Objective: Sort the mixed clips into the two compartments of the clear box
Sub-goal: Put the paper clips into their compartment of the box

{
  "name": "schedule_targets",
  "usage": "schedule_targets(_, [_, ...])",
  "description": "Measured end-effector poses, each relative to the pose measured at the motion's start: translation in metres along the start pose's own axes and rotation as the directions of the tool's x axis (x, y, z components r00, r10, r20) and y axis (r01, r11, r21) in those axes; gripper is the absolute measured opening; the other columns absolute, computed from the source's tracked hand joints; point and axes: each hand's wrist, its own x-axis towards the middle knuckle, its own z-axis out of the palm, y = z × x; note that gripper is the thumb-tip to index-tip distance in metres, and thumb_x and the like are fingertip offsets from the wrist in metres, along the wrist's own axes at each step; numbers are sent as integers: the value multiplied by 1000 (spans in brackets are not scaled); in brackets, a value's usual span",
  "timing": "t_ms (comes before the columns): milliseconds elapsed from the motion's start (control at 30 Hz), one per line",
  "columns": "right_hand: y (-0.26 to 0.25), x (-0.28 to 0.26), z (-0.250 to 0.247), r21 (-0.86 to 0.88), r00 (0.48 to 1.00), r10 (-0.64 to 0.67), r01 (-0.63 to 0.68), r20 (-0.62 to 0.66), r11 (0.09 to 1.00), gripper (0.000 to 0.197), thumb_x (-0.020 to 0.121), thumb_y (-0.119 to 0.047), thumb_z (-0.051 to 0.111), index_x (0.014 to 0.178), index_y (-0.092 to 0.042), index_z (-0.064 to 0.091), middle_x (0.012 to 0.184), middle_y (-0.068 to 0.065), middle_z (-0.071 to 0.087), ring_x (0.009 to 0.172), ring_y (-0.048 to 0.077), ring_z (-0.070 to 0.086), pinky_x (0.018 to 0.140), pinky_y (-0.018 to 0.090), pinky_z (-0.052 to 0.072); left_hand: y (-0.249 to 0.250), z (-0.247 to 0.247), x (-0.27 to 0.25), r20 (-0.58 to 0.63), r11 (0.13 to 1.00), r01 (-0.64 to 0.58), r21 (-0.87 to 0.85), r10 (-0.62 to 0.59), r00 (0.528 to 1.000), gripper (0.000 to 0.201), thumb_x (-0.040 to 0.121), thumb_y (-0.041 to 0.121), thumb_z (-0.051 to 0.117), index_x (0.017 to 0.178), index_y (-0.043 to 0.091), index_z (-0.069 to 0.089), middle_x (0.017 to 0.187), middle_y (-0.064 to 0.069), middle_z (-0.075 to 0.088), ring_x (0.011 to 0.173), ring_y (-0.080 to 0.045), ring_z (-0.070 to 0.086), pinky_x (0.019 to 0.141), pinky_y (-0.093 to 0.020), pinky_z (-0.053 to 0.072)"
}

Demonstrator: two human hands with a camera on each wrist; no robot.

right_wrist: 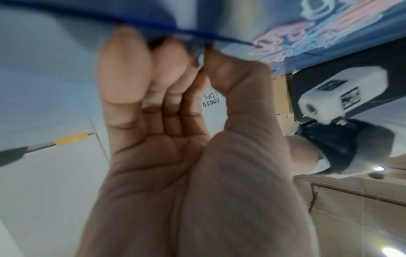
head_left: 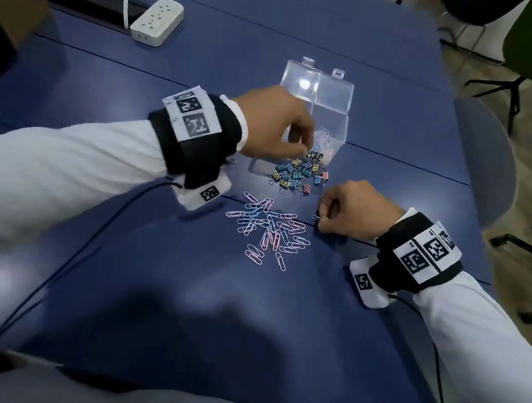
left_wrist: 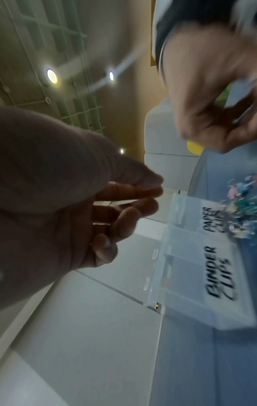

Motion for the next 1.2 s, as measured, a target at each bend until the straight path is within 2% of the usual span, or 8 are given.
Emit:
schedule_targets(167, [-10, -1, -45, 145, 950, -46, 95, -308, 985, 3, 69, -17, 70, 71, -17, 67, 60, -8, 64, 50, 7, 55, 54, 11, 44, -11, 17, -50, 370, 996, 13, 87, -44, 928, 46, 81, 51, 65, 122, 31, 61, 111, 3, 55, 77, -9, 54, 78, -27, 46])
schedule_targets(333, [-13, 41, -85, 216, 816, 59, 82, -575, 973, 5, 74, -18, 66, 76, -18, 70, 66, -3, 67, 48, -7, 57, 54, 13, 50, -1, 31, -66, 478, 992, -40, 121, -23, 878, 72, 75, 64, 63, 136, 28, 48, 124, -1, 47, 108, -21, 54, 94, -33, 47])
schedule_targets(467, [-10, 63, -77, 121, 875, 79, -24, -477, 992, 12, 82, -21, 65, 87, -16, 74, 78, 3, 70, 71, 10, 62, 76, 22, 50, 14, 37, -77, 482, 993, -77, 86, 26, 876, 70, 76, 65, 62, 134, 27, 51, 122, 1, 48, 109, -18, 52, 93, -33, 48])
schedule_targets(600, [-20, 30, -60, 68, 843, -40, 91, -537, 994, 11, 80, -27, 69, 87, -21, 74, 75, -5, 66, 63, 7, 56, 69, 19, 44, 10, 39, -89, 433, 998, -26, 57, -1, 902, 75, 71, 66, 66, 135, 30, 48, 121, 5, 48, 106, -16, 54, 87, -28, 48])
schedule_targets(733, [-39, -16, -18, 53, 973, -156, 167, -168, 985, 49, 66, -56, 76, 105, -27, 70, 96, -5, 66, 77, 9, 63, 78, 26, 52, 6, 39, -89, 427, 991, -28, 134, -32, 903, 75, 71, 62, 69, 134, 30, 46, 118, 4, 49, 106, -17, 53, 74, -24, 40])
schedule_targets(833, [-44, -27, 12, -105, 985, -169, 172, 39, 979, 85, 59, -75, 65, 128, -28, 55, 114, 1, 56, 99, 17, 59, 91, 34, 49, 4, 38, -80, 425, 992, -35, 121, -20, 905, 61, 73, 57, 70, 125, 29, 54, 109, 5, 56, 100, -17, 57, 74, -26, 43])
schedule_targets(1000, [-48, -24, 26, -160, 987, -155, 159, 41, 974, 71, 70, -60, 70, 131, -27, 54, 108, 4, 49, 100, 23, 54, 88, 38, 47, 5, 44, -72, 429, 997, -16, 70, -15, 903, 41, 76, 48, 72, 108, 25, 62, 92, 8, 62, 77, -10, 52, 75, -28, 50])
schedule_targets(1200, [-51, -16, 27, -135, 985, -173, 169, -15, 976, 43, 79, -41, 71, 117, -21, 65, 99, 7, 57, 95, 25, 56, 83, 36, 47, 4, 45, -66, 409, 998, -1, 55, -22, 912, 20, 82, 37, 69, 94, 22, 64, 81, 6, 64, 72, -12, 55, 69, -25, 47])
